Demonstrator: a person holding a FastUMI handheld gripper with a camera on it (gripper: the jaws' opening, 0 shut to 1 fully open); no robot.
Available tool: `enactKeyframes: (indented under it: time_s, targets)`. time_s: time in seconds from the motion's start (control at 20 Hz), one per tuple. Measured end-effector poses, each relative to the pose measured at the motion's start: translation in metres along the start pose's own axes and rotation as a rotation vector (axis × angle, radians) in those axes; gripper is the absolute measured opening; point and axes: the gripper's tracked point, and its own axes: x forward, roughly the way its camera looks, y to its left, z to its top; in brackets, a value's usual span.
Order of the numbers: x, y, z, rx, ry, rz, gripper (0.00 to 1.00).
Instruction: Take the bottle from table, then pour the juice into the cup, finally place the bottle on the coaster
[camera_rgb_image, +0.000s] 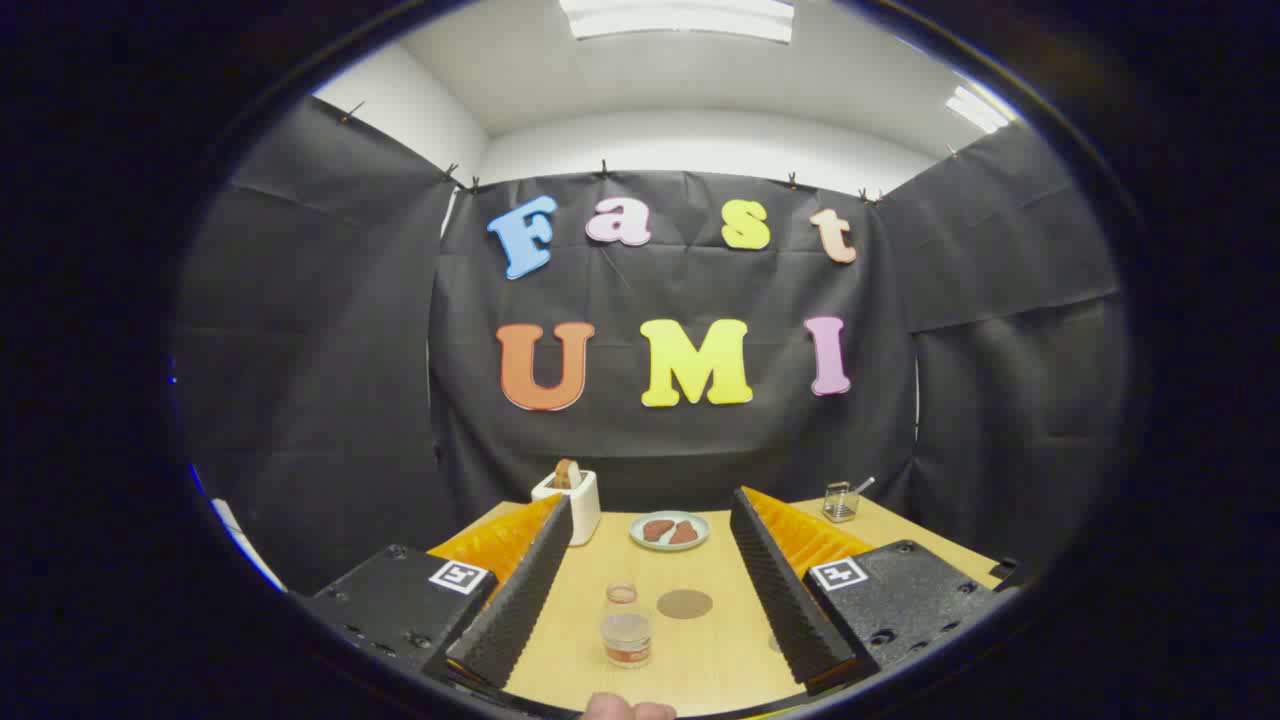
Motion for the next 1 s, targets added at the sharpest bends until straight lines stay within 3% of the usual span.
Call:
enactKeyframes:
  time_s: [0.45,1.0]
  targets:
    - [-0.001,-0.003,-0.007,-0.007,0.003,-0.017,1.0]
    - [-0.007,0.005,-0.023,0.038,0.01,0.036,1.0]
